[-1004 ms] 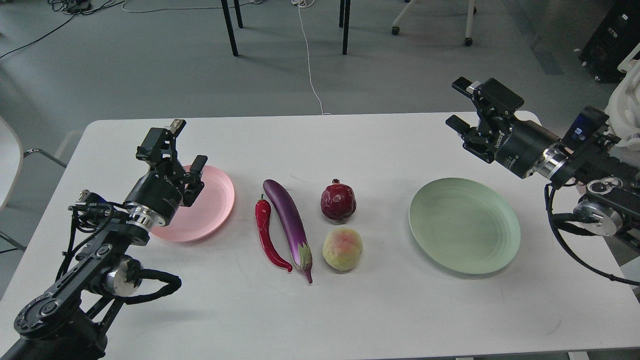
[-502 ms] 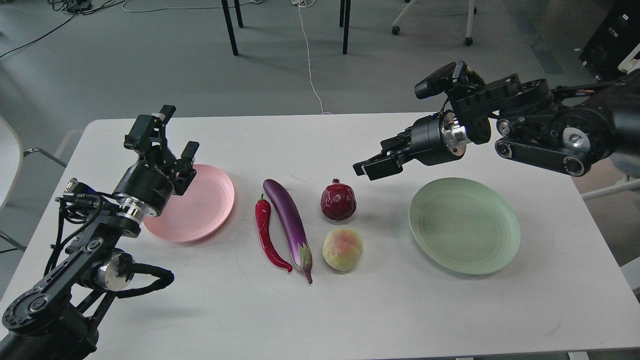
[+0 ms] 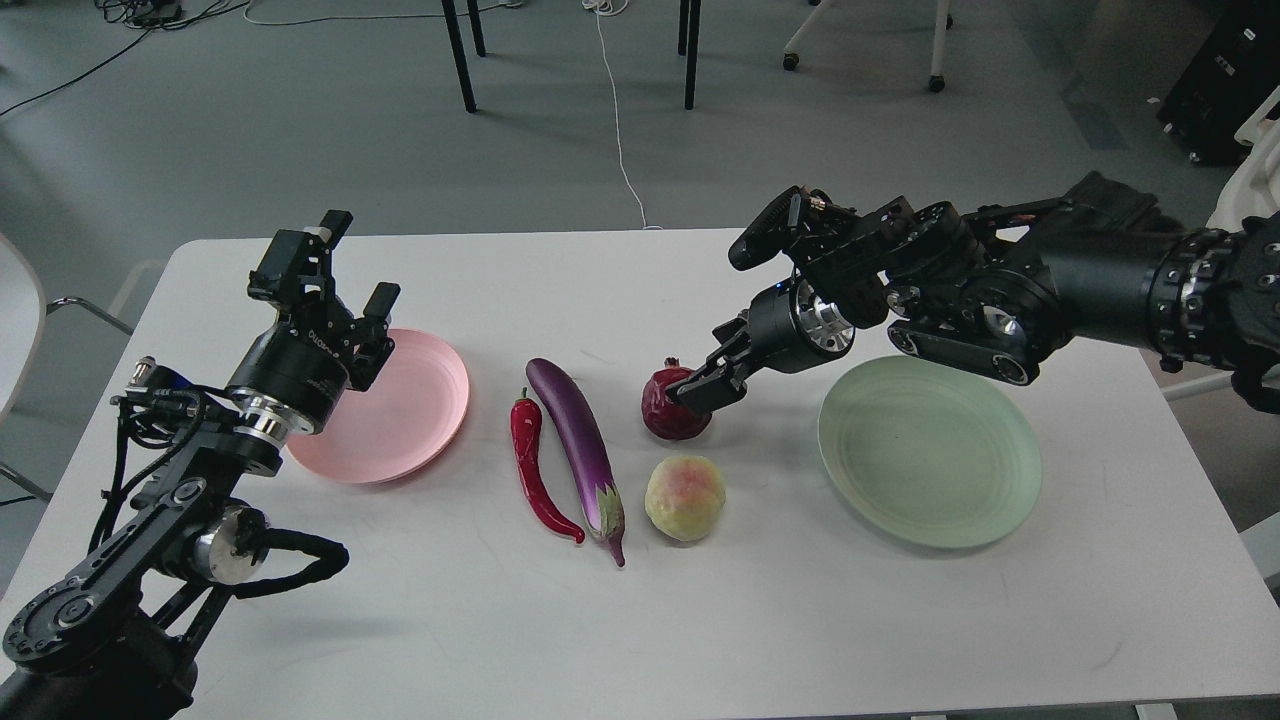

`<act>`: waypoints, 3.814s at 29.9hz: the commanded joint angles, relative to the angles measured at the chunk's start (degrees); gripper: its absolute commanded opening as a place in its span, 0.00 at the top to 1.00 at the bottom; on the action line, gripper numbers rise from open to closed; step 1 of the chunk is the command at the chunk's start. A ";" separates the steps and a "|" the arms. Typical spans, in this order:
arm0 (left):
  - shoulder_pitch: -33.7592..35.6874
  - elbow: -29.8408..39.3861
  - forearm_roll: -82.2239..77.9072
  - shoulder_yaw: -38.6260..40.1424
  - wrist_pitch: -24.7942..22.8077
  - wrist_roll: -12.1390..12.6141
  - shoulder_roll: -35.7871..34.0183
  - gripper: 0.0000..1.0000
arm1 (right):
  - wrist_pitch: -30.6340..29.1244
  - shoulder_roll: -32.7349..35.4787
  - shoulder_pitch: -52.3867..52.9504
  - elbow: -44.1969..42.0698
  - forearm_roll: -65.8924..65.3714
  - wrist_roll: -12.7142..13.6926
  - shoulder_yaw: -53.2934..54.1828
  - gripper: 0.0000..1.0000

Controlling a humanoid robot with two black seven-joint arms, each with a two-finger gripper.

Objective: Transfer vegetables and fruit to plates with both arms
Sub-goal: 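Grasp the red pomegranate with the right gripper, then carry the pomegranate onto the green plate and release it, then reach the right gripper down and grasp the peach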

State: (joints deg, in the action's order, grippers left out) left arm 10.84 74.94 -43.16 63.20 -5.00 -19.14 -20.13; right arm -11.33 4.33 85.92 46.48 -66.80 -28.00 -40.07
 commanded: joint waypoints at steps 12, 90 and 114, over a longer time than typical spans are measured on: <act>-0.91 0.73 0.00 0.08 -0.19 -0.64 -0.09 0.00 | 3.33 -4.33 -4.44 -7.01 0.00 0.00 -0.09 0.01; -1.00 2.92 0.00 -0.45 -0.19 -0.64 0.00 0.00 | 10.54 32.76 -5.23 9.60 -22.50 0.00 -1.33 0.40; -1.09 3.01 0.00 -0.45 -0.19 -0.64 -0.18 0.00 | 9.49 24.60 10.94 29.99 -0.97 0.00 1.93 0.03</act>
State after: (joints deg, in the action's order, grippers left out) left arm 9.84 77.97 -43.16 62.85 -5.18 -19.78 -20.32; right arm -1.81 33.10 95.61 74.82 -71.49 -27.99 -37.59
